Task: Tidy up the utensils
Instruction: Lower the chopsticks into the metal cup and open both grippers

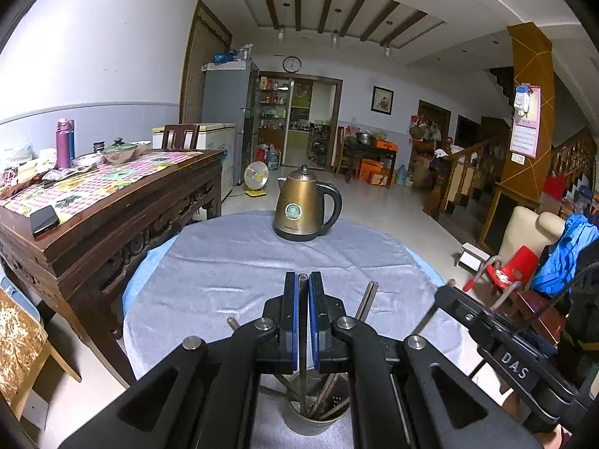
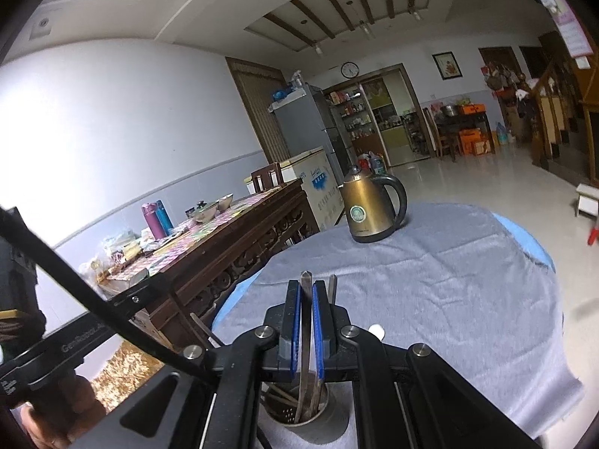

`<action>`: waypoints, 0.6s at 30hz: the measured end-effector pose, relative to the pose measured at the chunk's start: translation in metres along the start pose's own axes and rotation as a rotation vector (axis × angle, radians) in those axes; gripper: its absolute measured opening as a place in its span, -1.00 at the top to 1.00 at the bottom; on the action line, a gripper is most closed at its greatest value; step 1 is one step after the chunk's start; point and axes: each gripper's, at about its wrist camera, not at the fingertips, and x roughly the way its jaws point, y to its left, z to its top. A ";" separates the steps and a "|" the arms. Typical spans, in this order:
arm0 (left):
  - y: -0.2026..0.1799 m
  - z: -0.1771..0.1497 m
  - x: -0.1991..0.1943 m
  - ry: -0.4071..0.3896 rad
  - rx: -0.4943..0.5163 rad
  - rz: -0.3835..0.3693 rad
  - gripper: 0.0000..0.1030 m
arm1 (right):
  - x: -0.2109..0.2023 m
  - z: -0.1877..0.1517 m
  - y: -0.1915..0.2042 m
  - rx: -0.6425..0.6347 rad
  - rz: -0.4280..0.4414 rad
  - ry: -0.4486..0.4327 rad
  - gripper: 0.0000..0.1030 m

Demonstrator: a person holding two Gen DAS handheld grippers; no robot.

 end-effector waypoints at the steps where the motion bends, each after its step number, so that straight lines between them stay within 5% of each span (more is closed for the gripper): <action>1: 0.000 0.001 0.000 -0.001 0.003 -0.003 0.90 | 0.003 0.003 0.002 -0.006 0.001 0.003 0.87; 18: -0.005 -0.012 0.037 0.117 0.014 -0.012 0.90 | 0.048 0.004 0.017 -0.108 0.043 0.104 0.86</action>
